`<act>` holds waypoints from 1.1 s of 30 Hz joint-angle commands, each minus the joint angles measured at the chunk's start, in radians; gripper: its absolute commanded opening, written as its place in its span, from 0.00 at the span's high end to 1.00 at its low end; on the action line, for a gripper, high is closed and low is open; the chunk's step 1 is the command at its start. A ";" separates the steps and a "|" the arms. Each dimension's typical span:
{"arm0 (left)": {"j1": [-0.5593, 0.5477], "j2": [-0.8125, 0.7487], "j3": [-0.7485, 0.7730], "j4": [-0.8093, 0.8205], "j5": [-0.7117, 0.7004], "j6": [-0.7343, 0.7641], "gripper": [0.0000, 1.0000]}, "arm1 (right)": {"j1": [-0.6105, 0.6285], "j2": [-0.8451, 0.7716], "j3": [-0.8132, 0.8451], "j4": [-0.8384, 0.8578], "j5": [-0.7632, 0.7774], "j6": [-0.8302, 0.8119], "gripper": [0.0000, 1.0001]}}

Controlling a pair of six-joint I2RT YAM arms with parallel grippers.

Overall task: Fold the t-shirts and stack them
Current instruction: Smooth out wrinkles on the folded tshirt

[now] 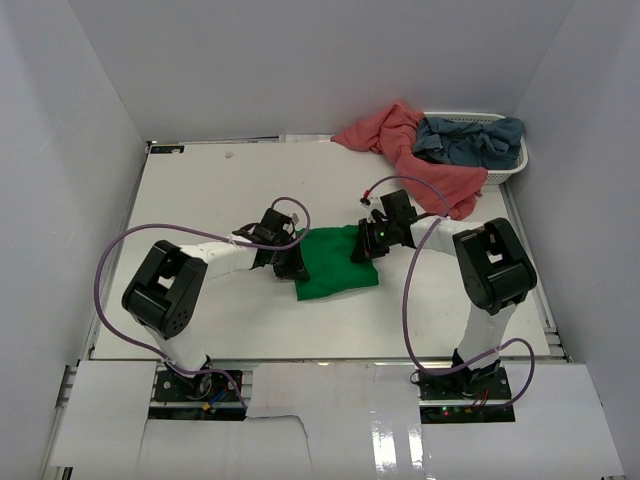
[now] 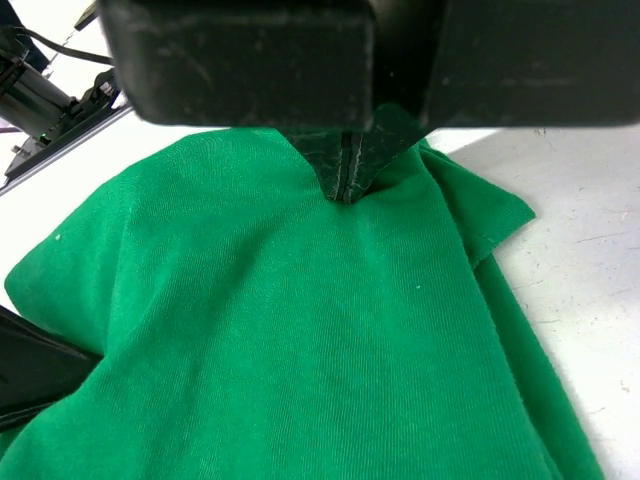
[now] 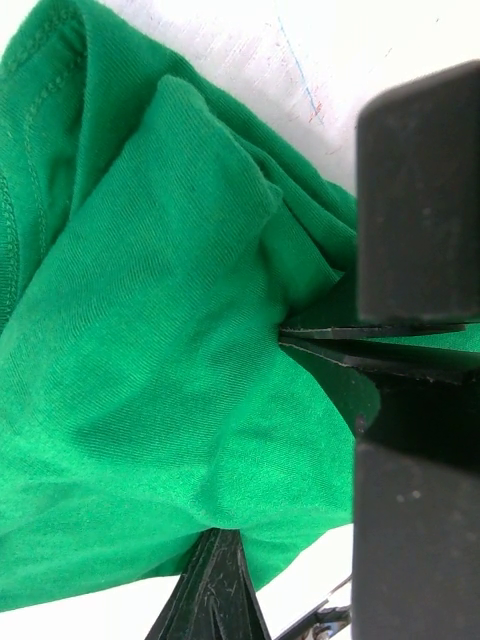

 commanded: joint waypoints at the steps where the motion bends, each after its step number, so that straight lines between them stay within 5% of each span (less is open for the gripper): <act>1: -0.008 0.049 0.001 -0.126 -0.087 0.037 1.00 | -0.010 -0.019 -0.010 -0.059 0.078 -0.054 0.92; 23: 0.032 0.109 0.131 -0.178 -0.141 0.112 1.00 | -0.019 -0.082 -0.075 -0.079 0.066 -0.049 0.91; 27: 0.034 0.083 0.223 -0.217 -0.115 0.150 1.00 | -0.019 -0.138 -0.061 -0.073 0.051 -0.028 0.79; 33: 0.034 -0.073 0.306 -0.229 -0.033 0.149 0.84 | -0.018 -0.221 -0.006 -0.062 0.041 -0.011 0.74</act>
